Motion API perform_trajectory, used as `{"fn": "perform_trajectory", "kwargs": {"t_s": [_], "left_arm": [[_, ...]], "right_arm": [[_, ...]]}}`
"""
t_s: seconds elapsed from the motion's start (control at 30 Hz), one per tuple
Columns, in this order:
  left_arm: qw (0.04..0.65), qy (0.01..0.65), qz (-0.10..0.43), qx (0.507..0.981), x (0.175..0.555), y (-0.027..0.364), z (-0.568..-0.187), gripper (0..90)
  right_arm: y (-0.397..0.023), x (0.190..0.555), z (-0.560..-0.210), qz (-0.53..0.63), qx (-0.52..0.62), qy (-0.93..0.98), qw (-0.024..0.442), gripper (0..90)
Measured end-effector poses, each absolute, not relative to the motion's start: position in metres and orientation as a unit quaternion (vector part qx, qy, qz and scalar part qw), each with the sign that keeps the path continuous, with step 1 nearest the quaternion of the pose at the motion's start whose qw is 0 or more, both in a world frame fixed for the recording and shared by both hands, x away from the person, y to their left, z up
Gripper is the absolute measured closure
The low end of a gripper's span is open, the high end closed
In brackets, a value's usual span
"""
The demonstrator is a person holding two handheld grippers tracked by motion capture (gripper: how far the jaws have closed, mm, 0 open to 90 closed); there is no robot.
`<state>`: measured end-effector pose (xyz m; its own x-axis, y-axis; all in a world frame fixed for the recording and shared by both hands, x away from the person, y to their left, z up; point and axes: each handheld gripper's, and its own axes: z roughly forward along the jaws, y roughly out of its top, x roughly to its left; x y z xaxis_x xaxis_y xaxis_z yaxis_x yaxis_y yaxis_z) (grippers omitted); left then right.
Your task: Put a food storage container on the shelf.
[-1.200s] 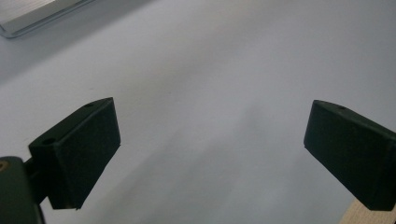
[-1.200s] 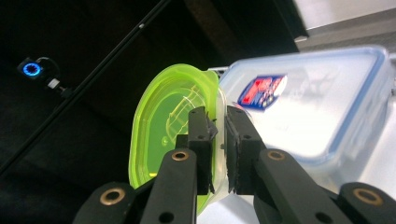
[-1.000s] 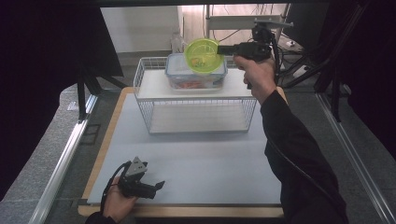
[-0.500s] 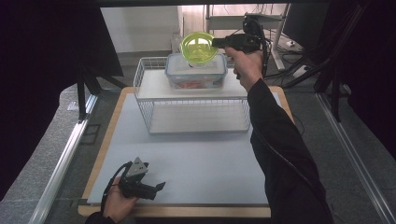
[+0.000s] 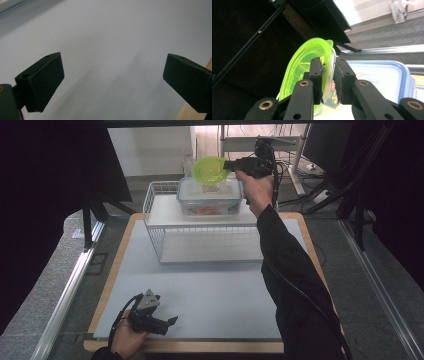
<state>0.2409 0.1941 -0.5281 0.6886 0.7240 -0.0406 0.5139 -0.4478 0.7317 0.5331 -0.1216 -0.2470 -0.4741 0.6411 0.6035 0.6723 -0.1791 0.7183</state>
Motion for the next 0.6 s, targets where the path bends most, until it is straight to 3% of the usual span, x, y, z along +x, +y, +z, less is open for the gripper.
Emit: {"fn": "perform_trajectory", "kwargs": {"t_s": [0.4,0.6], "left_arm": [[0.366,0.365,0.134,0.846,0.2414,0.1922,-0.5300,3.4],[0.361,0.362,0.129,0.850,0.2420,0.1912,-0.5314,3.4]], "right_arm": [[-0.1121,0.5333,-0.2538,-0.559,-0.506,-0.656,-0.018,68.6],[-0.1118,0.5324,-0.2534,-0.562,-0.500,-0.659,-0.019,73.5]]}}
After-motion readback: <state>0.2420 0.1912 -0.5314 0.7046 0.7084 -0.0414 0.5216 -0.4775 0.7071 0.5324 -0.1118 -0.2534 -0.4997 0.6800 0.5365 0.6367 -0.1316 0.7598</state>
